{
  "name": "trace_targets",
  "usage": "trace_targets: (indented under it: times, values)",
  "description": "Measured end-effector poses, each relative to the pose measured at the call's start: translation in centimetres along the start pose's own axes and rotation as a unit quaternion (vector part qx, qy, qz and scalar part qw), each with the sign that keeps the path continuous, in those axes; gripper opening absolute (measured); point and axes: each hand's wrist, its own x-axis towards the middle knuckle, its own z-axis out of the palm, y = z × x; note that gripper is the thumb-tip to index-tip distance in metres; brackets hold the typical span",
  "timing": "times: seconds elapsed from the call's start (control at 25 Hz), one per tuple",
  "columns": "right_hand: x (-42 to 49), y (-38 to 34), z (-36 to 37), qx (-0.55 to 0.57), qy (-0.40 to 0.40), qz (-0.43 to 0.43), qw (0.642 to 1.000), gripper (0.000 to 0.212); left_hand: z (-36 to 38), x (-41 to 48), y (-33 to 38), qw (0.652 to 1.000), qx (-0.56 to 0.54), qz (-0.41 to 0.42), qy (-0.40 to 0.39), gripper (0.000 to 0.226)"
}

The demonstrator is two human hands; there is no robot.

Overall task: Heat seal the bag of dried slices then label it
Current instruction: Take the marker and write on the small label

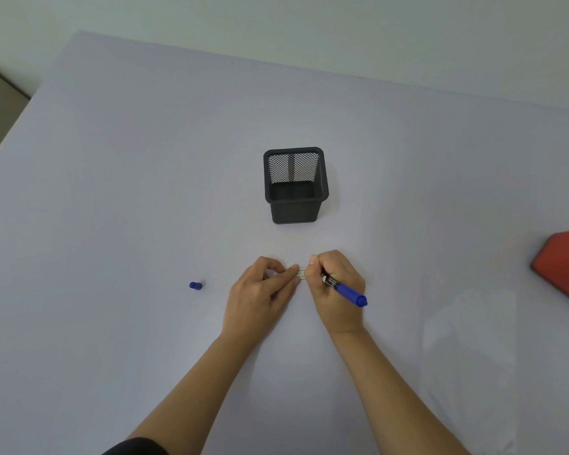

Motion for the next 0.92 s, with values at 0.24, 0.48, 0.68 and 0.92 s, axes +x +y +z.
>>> trace_targets:
  times: [0.24, 0.48, 0.68, 0.92]
  values:
    - [-0.06, 0.12, 0.02, -0.006, -0.007, -0.016, 1.0, 0.034, 0.07, 0.02, 0.0, 1.0, 0.002, -0.002, -0.003, 0.025]
    - [-0.03, 0.05, 0.01, -0.02, 0.002, -0.013, 1.0, 0.035, 0.1, 0.02, -0.01, 1.0, 0.003, -0.004, -0.002, 0.024]
    - [0.02, -0.07, 0.01, -0.016, 0.004, -0.008, 1.0, 0.035, 0.1, 0.0, -0.03, 1.0, 0.0, -0.003, 0.005, 0.024]
    - [-0.07, 0.03, -0.04, -0.016, 0.007, -0.01, 1.0, 0.034, 0.19, -0.03, -0.04, 1.0, -0.002, 0.0, 0.001, 0.025]
